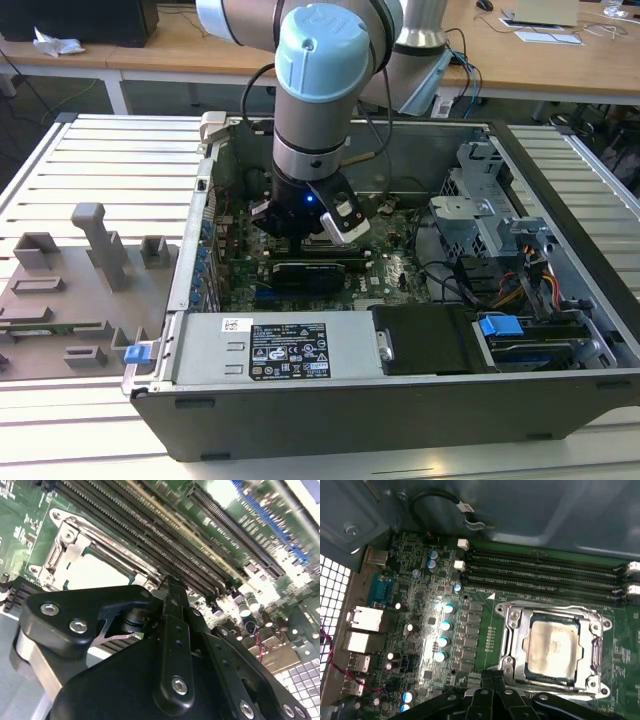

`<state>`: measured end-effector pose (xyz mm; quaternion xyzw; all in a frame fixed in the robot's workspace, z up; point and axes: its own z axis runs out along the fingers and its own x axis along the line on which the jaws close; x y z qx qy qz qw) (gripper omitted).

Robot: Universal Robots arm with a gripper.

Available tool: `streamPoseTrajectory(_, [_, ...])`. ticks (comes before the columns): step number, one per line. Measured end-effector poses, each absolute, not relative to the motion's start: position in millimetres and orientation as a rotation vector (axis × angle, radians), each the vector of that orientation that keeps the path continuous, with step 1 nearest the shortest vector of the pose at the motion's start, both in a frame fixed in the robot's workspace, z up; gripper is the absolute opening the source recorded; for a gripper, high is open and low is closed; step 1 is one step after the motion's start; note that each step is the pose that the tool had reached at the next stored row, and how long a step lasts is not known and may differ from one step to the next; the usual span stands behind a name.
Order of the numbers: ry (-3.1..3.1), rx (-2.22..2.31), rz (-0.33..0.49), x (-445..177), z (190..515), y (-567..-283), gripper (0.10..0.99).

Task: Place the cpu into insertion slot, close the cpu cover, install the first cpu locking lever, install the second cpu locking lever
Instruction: 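Install the second cpu locking lever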

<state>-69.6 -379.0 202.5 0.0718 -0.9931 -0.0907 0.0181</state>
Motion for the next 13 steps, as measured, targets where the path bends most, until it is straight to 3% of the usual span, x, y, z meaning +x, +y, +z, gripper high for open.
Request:
streamPoseTrajectory(9, [-3.076,0.283,-0.316,-69.6,198.5,-373.7,0.106])
streamPoseTrajectory(13, [-3.075,0.287,-0.318,-68.5,214.6,-372.8,0.106])
